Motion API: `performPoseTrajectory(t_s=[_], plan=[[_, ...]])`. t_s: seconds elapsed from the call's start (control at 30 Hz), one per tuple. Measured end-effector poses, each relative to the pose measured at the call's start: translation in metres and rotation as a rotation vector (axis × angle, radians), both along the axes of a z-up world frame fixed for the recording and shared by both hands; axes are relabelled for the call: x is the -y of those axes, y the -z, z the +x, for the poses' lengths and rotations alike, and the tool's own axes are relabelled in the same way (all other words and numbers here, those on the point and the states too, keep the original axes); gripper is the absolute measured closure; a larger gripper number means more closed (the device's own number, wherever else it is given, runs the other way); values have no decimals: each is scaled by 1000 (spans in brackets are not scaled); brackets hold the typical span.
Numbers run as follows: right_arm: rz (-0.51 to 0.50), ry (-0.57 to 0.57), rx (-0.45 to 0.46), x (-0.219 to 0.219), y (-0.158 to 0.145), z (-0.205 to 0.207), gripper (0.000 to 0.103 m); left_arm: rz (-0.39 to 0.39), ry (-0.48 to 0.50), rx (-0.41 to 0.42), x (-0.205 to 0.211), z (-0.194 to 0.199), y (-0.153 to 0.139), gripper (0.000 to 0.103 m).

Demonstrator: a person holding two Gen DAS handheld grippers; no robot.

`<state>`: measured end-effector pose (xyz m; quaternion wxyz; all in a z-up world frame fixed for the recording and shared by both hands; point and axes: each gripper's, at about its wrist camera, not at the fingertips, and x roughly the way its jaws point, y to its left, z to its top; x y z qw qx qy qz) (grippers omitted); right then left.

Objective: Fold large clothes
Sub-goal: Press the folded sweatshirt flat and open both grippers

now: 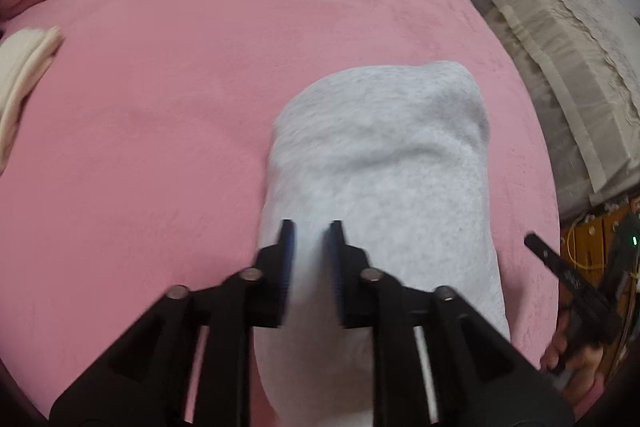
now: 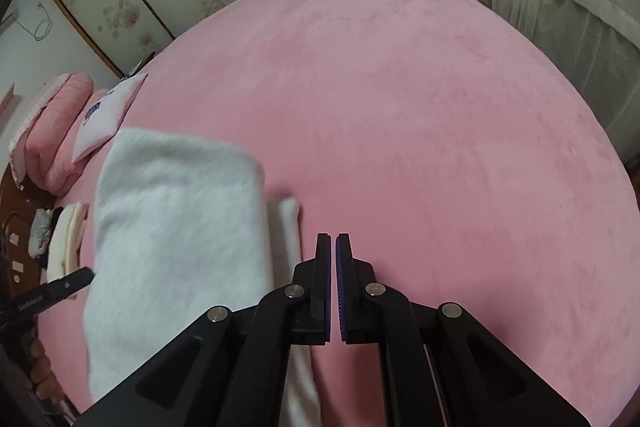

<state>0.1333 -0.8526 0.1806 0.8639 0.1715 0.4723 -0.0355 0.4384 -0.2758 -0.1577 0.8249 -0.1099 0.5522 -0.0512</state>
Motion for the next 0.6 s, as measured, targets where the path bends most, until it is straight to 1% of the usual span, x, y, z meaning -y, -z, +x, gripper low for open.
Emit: performPoseTrajectory(t_s=[0.03,0.07,0.1,0.13,0.17,0.2,0.23,0.27,0.3,0.33,0.37,0.43,0.47,0.5,0.57,0.6], plan=[[25,-1,-3,-1,-7,-12,100,-30,-9,2,-2,-9,-4,74],[79,-29,14,-6,-13,-27,100,-81,-8,0,-3,-19,-8,74],[116,-60,35,-42,-4,-25,100,-122,5,-9,-1,-26,-10,73],[158,-109,64,-57,-5,-26,99,-147,22,-24,4,-33,-10,73],[182,-160,80,-67,-7,-36,90,-147,48,-52,9,-40,-6,73],[197,-218,84,-80,-6,-38,75,-117,64,-66,16,-45,-3,73],[202,-274,79,-92,-2,-41,70,-69,76,-61,22,-51,-1,73],[198,-312,74,-102,1,-47,70,-43,83,-38,24,-56,0,73],[146,-343,34,-115,11,-49,70,-38,78,-28,24,-60,0,73],[82,-346,-18,-122,21,-47,70,-44,71,-28,22,-62,-1,73],[44,-342,-44,-134,20,-48,70,-56,62,-37,18,-64,2,72],[11,-271,-54,-126,27,-59,71,-68,59,-20,9,-69,4,71],[-2,-238,-51,-121,23,-66,71,-62,60,-14,10,-68,4,71],[-22,-199,-49,-113,22,-77,79,-54,61,-12,9,-69,4,71],[-73,-160,-56,-104,17,-96,80,-23,42,-6,3,-76,-1,71],[-119,-141,-65,-99,12,-106,80,0,31,-2,6,-71,-1,72]])
